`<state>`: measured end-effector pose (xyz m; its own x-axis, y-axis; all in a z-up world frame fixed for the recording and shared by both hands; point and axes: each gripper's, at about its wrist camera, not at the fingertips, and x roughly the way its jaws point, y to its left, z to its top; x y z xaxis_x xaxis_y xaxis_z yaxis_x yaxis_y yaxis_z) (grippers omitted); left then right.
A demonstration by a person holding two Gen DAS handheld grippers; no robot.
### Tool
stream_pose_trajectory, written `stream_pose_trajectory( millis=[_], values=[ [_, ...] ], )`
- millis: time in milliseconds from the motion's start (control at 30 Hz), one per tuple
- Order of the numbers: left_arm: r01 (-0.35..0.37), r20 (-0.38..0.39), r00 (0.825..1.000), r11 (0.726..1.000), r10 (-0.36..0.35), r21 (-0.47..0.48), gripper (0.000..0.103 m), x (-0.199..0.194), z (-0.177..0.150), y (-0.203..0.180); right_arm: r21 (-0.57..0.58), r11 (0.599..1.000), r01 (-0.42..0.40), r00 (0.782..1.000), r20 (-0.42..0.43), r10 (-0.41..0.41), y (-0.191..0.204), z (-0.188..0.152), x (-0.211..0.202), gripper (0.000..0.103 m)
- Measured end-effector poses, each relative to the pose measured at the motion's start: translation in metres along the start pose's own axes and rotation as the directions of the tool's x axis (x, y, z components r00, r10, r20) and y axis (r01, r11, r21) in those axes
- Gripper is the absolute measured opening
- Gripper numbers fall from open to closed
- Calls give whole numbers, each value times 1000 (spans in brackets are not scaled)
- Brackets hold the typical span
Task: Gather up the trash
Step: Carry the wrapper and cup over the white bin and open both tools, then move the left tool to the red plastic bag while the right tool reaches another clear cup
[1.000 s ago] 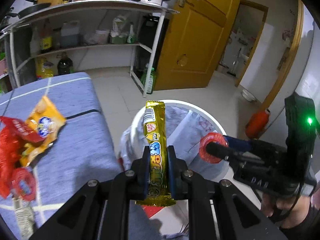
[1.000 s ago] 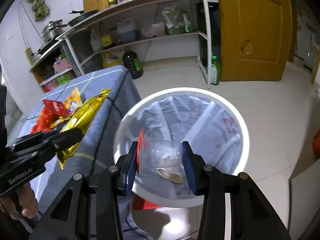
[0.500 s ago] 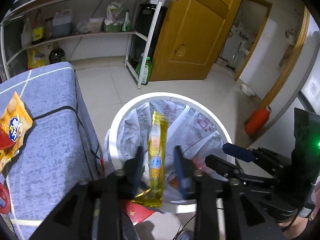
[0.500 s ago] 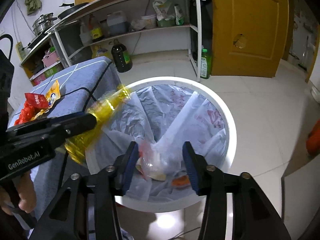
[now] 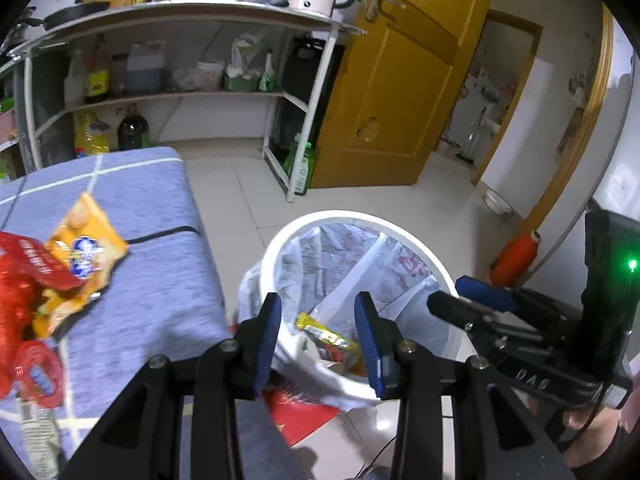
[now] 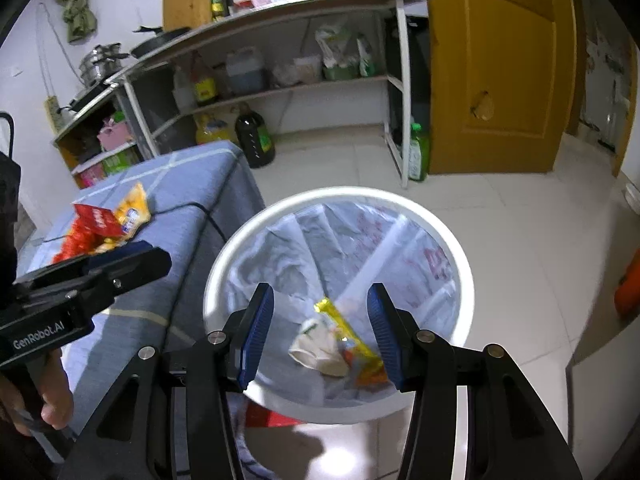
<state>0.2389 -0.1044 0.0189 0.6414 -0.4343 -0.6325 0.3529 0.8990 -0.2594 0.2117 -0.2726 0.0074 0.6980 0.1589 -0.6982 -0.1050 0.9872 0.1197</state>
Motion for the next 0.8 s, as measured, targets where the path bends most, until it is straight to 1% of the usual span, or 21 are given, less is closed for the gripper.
stream_pose_trajectory(
  millis=[167,300,467,567,667,800],
  values=[
    [-47,36,998,999,48,-11,40,-28,-5,20,-36,998,-54,998,26,55,26,4,-10,50],
    [-91,64,994,996,92,-26,40,-52,-12,40,-86,990,-111,993,33,114,55,6,-13,50],
    [-161,96,981,985,167,-69,40,-85,-23,73,-134,976,-171,984,19,175,87,7,-6,50],
    [-217,115,967,972,226,-84,42,-103,-30,91,-154,967,-202,978,14,207,102,6,-4,50],
    [-249,117,958,962,261,-109,45,-117,-38,110,-174,955,-239,970,5,244,119,6,0,50],
    [-285,103,948,948,301,-141,45,-125,-45,134,-216,936,-278,959,-12,282,147,6,5,50]
  ],
)
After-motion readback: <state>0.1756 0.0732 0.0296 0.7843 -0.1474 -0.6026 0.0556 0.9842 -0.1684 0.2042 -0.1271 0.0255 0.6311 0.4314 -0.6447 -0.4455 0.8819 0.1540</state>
